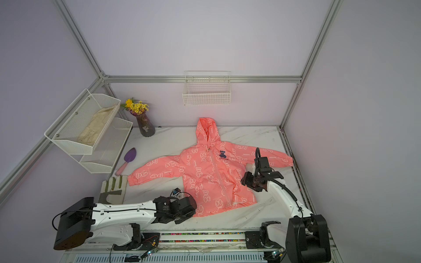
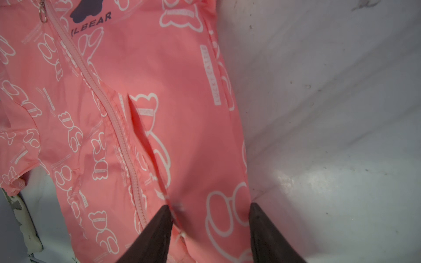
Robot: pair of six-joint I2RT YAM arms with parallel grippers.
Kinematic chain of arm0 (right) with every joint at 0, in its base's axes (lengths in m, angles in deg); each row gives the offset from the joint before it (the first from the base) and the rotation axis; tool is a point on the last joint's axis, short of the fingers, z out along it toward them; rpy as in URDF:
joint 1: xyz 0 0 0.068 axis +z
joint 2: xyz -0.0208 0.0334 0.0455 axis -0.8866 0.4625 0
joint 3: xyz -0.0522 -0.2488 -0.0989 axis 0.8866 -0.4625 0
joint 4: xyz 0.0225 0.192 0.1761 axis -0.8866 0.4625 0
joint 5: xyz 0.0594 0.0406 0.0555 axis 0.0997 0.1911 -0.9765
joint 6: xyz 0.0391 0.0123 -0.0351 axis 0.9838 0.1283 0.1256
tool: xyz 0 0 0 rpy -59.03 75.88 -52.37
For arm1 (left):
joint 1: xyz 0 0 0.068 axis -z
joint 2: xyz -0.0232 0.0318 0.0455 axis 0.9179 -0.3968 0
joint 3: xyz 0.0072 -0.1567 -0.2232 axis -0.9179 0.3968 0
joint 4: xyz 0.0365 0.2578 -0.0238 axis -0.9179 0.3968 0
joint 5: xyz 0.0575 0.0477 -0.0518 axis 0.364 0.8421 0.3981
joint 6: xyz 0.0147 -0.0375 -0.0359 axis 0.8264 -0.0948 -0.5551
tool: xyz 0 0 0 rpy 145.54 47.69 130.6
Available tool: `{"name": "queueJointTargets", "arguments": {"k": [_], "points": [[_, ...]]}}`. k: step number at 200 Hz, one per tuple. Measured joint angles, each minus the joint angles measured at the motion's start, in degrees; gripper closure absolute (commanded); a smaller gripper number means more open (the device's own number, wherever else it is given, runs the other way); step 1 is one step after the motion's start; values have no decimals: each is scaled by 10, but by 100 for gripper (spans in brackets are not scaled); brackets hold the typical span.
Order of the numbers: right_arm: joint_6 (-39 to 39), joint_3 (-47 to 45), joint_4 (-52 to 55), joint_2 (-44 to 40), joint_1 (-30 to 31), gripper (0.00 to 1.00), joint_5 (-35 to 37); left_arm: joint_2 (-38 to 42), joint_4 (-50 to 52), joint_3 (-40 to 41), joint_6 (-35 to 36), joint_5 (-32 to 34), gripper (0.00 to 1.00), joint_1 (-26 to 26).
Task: Unzip the jacket
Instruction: Flatten out the jacket at the center of the board.
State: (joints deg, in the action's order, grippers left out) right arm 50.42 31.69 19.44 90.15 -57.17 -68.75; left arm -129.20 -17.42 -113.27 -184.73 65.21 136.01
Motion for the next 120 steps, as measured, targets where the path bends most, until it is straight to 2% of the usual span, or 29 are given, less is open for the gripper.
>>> {"name": "queueJointTargets", "arguments": {"k": [33, 45, 57, 71, 87, 101, 105, 120], "points": [[7, -5, 0, 1, 14, 43, 19, 82, 3, 48, -28, 16, 100, -2], [13, -7, 0, 2, 26, 47, 26, 117, 5, 67, -42, 24, 100, -3], [19, -12, -3, 5, 41, 55, 35, 153, 7, 86, -54, 32, 100, -4], [28, -25, -10, 14, 59, 73, 45, 189, 14, 102, -69, 41, 100, -4], [46, -38, -11, 31, 80, 81, 62, 228, 32, 114, -83, 54, 100, -4], [59, -41, -7, 42, 93, 93, 82, 257, 54, 115, -89, 66, 100, -4], [61, -41, -6, 43, 95, 99, 88, 265, 59, 115, -90, 70, 100, -4], [73, -41, -1, 42, 100, 100, 111, 290, 80, 115, -93, 84, 100, -4]]}}
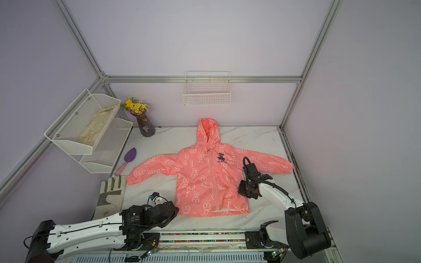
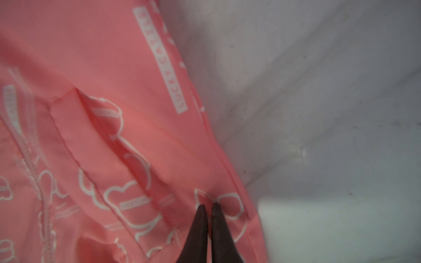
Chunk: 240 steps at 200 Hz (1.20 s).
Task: Unzip the jacket
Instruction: Flatten out the jacket at the center of the board.
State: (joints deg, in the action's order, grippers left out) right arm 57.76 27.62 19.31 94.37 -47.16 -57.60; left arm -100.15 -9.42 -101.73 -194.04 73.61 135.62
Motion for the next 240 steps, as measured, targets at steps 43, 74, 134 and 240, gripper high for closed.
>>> {"name": "queueJointTargets", "arguments": {"k": [43, 74, 134, 240], "points": [[28, 20, 38, -17, 0, 65, 64, 22, 93, -10, 18, 35, 48, -2], [26, 60, 45, -30, 1, 66, 43, -46, 166, -90, 52, 54, 50, -3], [28, 84, 26, -38, 81, 84, -64, -224, 139, -240, 176, 76, 75, -16], [200, -80, -53, -55, 66, 100, -43, -388, -144, -196, 291, -156, 95, -178]]}}
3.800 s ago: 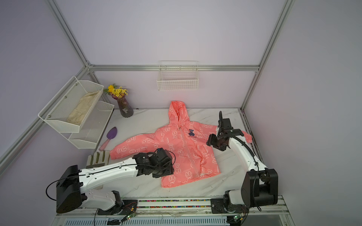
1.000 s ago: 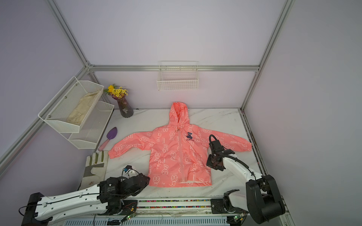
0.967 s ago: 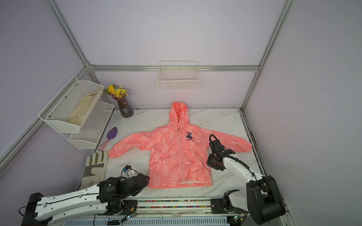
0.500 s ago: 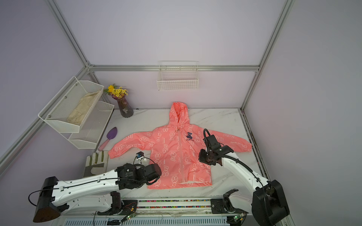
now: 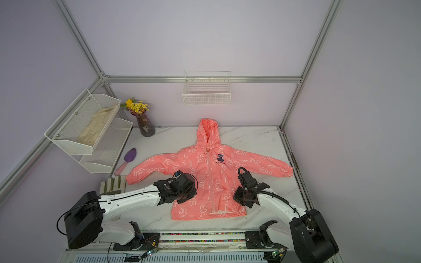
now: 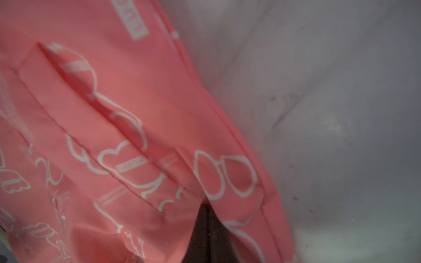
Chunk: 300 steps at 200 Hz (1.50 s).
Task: Unzip the jacket
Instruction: Flatten out the jacket at the center of the board.
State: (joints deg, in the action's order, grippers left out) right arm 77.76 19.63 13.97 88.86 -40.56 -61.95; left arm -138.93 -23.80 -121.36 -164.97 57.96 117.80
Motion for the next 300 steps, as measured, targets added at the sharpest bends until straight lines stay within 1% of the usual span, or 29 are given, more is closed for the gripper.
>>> {"name": "queueJointTargets", "arguments": {"k": [8, 21, 43, 57, 69, 83, 87, 98, 107, 112, 116, 122, 126, 130, 136, 144, 150, 165, 174, 183, 197, 209, 217, 239, 252, 264, 276, 300], "points": [[6, 0, -5, 2, -18, 100, 4, -12, -12, 8, 1, -9, 95, -6], [6, 2, -15, 8, -71, 100, 5, -35, -32, 22, 5, -24, 96, -15], [-24, 12, -27, 25, -210, 100, 4, -54, -74, 37, 5, -49, 100, -27], [-45, 25, -24, 38, -275, 100, 5, -61, -104, 42, 6, -61, 100, -31], [-63, 43, -16, 52, -305, 100, 12, -66, -119, 43, 9, -68, 100, -33], [-84, 67, -10, 59, -310, 100, 3, -69, -124, 41, 21, -70, 100, -36], [-89, 73, -10, 59, -310, 98, -3, -69, -123, 40, 25, -70, 100, -36], [-108, 91, -17, 52, -303, 90, -20, -69, -110, 32, 43, -66, 89, -36], [-124, 105, -23, 47, -294, 83, -27, -69, -86, 18, 62, -55, 76, -37], [-133, 113, -26, 46, -287, 76, -30, -70, -69, 8, 75, -47, 69, -38], [-143, 122, -32, 45, -279, 71, -34, -70, -55, -2, 86, -40, 62, -40], [-155, 134, -43, 49, -272, 65, -41, -71, -37, -18, 94, -29, 48, -44], [-163, 144, -53, 54, -267, 62, -48, -72, -21, -33, 107, -21, 41, -47], [-168, 154, -62, 62, -264, 60, -55, -75, -8, -48, 116, -12, 35, -51], [-182, 171, -73, 78, -259, 57, -71, -80, 8, -74, 129, -2, 30, -59], [-198, 204, -85, 119, -252, 54, -93, -92, 27, -111, 150, 9, 25, -71], [-212, 241, -89, 163, -244, 53, -112, -104, 37, -142, 165, 13, 23, -83], [-252, 331, -92, 276, -225, 48, -129, -140, 57, -215, 194, 17, 19, -115], [-277, 381, -92, 339, -205, 47, -130, -167, 64, -258, 213, 17, 18, -136], [-294, 415, -93, 386, -186, 48, -131, -196, 73, -298, 232, 18, 18, -155], [-306, 446, -95, 439, -163, 55, -144, -241, 79, -349, 258, 19, 23, -182], [-308, 463, -96, 471, -151, 63, -156, -280, 85, -384, 278, 14, 30, -203], [-308, 474, -99, 489, -148, 67, -164, -304, 87, -403, 288, 8, 35, -218], [-302, 494, -107, 510, -151, 80, -164, -365, 87, -440, 308, -18, 49, -255], [-296, 489, -117, 514, -159, 86, -159, -391, 87, -449, 314, -32, 54, -272], [-283, 468, -141, 511, -173, 93, -169, -405, 84, -450, 320, -44, 56, -283], [-264, 432, -177, 501, -196, 98, -191, -405, 81, -451, 320, -52, 57, -285], [-233, 364, -235, 471, -259, 100, -221, -401, 42, -431, 315, -70, 57, -282]]}}
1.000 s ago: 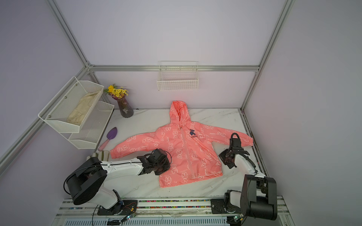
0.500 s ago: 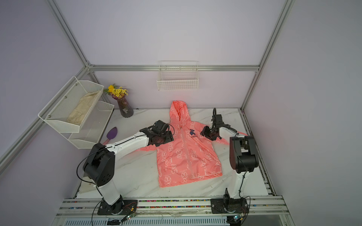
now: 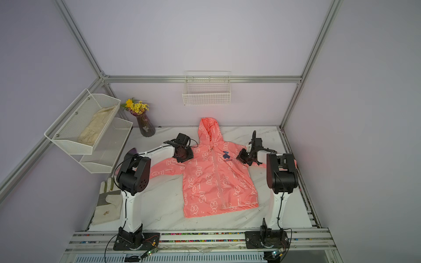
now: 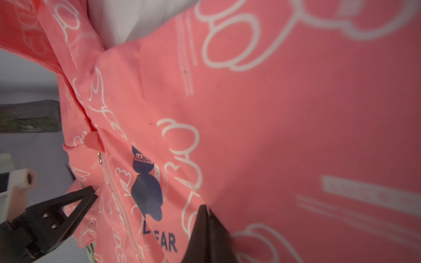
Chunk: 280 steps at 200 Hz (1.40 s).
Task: Unzip the jacket
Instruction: Flatten out the jacket at the center of the board.
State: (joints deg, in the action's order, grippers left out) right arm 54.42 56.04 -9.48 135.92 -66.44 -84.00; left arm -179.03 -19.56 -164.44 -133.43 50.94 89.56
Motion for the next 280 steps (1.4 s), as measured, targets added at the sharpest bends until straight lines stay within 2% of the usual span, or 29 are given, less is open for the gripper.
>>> {"name": "queueJointTargets", "arguments": {"k": [20, 39, 54, 66, 69, 88, 101, 126, 148, 184, 226, 280], "points": [[18, -42, -21, -29, -20, 100, 9, 15, -50, 39, -10, -12, 53, 5], [27, -72, -27, -59, -19, 98, 36, 39, -88, 79, -11, -15, 35, 9], [27, -83, -13, -78, -15, 88, 54, 57, -90, 96, -2, -10, 17, 9], [24, -85, 1, -94, -12, 75, 65, 66, -83, 97, 15, -2, 1, 8], [19, -85, 3, -97, -10, 71, 68, 68, -82, 97, 16, -2, 0, 7], [4, -67, 24, -122, 7, 55, 84, 75, -67, 82, 71, 5, 0, 7], [-10, -34, 31, -129, 33, 48, 91, 66, -48, 40, 114, -2, 0, 6], [-29, 35, 10, -130, 86, 44, 75, -3, -3, -142, 192, -28, 3, 6], [-36, 77, -4, -122, 102, 44, 44, -87, 26, -315, 248, -81, 3, 3], [-64, 148, 19, -79, 97, 43, 16, -206, 100, -481, 301, -169, 3, 0], [-66, 104, -2, -88, 103, 46, -11, -265, 158, -496, 306, -192, 9, 0], [-65, 4, -16, -92, 125, 55, -17, -262, 135, -442, 302, -200, 17, 4]]}}
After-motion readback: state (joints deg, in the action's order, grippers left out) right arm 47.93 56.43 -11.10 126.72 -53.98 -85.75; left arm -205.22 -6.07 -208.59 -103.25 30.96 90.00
